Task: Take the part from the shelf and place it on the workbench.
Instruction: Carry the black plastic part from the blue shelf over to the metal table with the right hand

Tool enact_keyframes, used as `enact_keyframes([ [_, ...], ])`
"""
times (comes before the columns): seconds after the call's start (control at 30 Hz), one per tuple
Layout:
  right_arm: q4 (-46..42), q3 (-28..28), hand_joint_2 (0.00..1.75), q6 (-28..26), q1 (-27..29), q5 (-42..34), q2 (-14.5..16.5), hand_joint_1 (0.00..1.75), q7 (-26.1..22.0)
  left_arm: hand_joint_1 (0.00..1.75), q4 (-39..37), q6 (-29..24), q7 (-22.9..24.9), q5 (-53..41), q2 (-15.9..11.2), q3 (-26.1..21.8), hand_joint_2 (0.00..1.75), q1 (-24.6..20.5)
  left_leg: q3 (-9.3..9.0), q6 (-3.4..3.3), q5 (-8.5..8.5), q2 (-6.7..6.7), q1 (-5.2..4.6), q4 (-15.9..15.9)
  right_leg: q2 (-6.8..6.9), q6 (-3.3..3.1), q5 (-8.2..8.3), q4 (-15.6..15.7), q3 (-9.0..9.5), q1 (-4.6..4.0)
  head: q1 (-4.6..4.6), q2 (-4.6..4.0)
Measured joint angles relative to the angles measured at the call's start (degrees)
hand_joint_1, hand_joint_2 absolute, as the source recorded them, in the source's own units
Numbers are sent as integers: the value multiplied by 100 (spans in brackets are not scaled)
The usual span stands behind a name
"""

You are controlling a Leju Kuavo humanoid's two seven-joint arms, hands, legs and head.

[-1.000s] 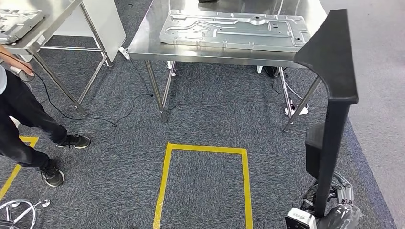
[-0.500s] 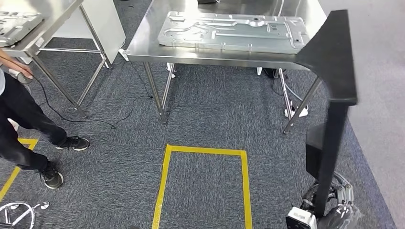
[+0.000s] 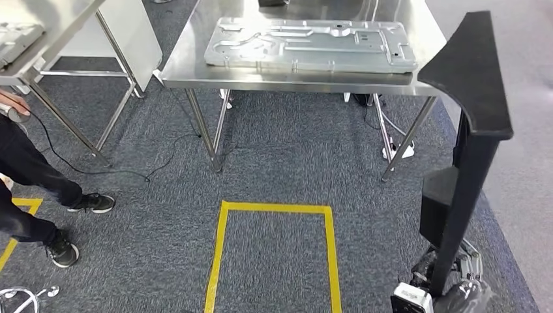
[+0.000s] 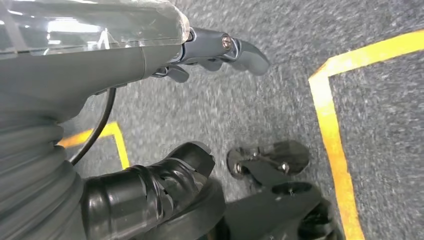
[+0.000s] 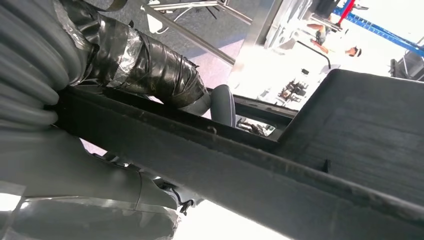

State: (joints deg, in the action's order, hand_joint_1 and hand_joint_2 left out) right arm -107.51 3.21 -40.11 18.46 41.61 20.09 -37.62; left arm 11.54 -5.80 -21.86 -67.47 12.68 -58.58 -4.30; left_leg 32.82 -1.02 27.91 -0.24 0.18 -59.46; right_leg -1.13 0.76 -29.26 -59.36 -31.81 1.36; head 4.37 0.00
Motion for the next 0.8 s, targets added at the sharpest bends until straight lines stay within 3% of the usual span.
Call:
enact_keyframes([
  [0.1, -2, 0, 175, -1, 1, -15, -1, 175, -2, 0, 0, 1, 3, -1, -1, -1, 175, 2, -23, -85, -26, 9, 13, 78, 12, 101, -24, -7, 3, -4, 1, 0],
  [0.13, -3, 0, 175, -1, 0, -20, -1, 175, -2, 0, 0, 1, 4, -1, -1, -2, 175, 3, -42, -128, -44, 17, 24, 114, 27, 118, -109, -135, -49, -8, 3, 0],
  [0.23, 0, 0, 175, -2, 1, -2, -1, 175, 7, 0, 0, 2, 7, -1, 0, -2, 175, -8, -68, -216, -48, 41, 3, 143, 59, 131, -588, -1122, -548, -16, 8, 0],
  [0.27, 5, 0, 175, -2, 3, 15, -1, 175, 9, 0, 0, 3, 7, -1, 0, -2, 175, -7, -71, -229, -39, 46, -13, 137, 60, 131, -674, -1430, -723, -18, 9, 0],
  [0.3, 9, 0, 175, -2, 5, 30, -1, 175, 9, 0, 0, 4, 7, -1, 0, -2, 175, -4, -77, -238, -28, 50, -29, 131, 61, 126, -654, -1568, -818, -19, 8, 0],
  [0.33, 14, 0, 175, -2, 6, 40, -1, 175, 8, 0, 0, 5, 8, -2, 0, -2, 175, -1, -90, -241, -15, 52, -42, 125, 64, 111, -514, -1464, -793, -22, 9, 0],
  [0.4, 16, 0, 175, -2, 2, 49, -1, 175, 5, 0, 0, 6, 9, -3, 4, -2, 175, 3, -126, -233, 17, 51, -61, 114, 86, 47, -102, -753, -479, -48, 9, 0],
  [0.47, 16, 0, 175, -1, -6, 57, -1, 175, 2, 0, 0, 9, 8, -4, 10, -2, 175, 1, -146, -195, 55, 50, -84, 94, 122, -12, 121, -146, -200, -92, 7, 0],
  [0.53, 16, 0, 175, -1, -10, 78, -1, 175, -1, 0, 0, 11, 8, -10, 13, -2, 175, -4, -153, -141, 80, 59, -90, 89, 127, -39, 136, -3, -139, -118, 6, 0],
  [0.63, 15, -1, 175, -1, -14, 126, -1, 175, -10, 0, 0, 13, 8, -21, 9, -2, 175, -15, -129, -43, 192, 63, -76, -34, 110, -97, 163, 77, -84, -69, 1, 0],
  [0.73, 16, -12, 175, 0, -25, 153, -1, 175, -31, 0, 0, 15, 7, -30, 7, -2, 175, -12, 315, 59, 686, 51, -12, -956, 115, -141, 164, 119, -48, -38, -19, 0],
  [0.77, 16, -15, 175, 0, -26, 154, -1, 175, -37, 0, 0, 15, 7, -32, 7, -2, 175, -7, 497, 84, 805, 51, 15, -1293, 114, -143, 157, 116, -46, -33, -19, 0],
  [0.8, 17, -15, 175, 0, -26, 157, -1, 175, -41, 0, 0, 16, 7, -35, 7, -2, 175, -1, 609, 106, 818, 53, 39, -1475, 110, -138, 147, 112, -41, -26, -19, 0],
])
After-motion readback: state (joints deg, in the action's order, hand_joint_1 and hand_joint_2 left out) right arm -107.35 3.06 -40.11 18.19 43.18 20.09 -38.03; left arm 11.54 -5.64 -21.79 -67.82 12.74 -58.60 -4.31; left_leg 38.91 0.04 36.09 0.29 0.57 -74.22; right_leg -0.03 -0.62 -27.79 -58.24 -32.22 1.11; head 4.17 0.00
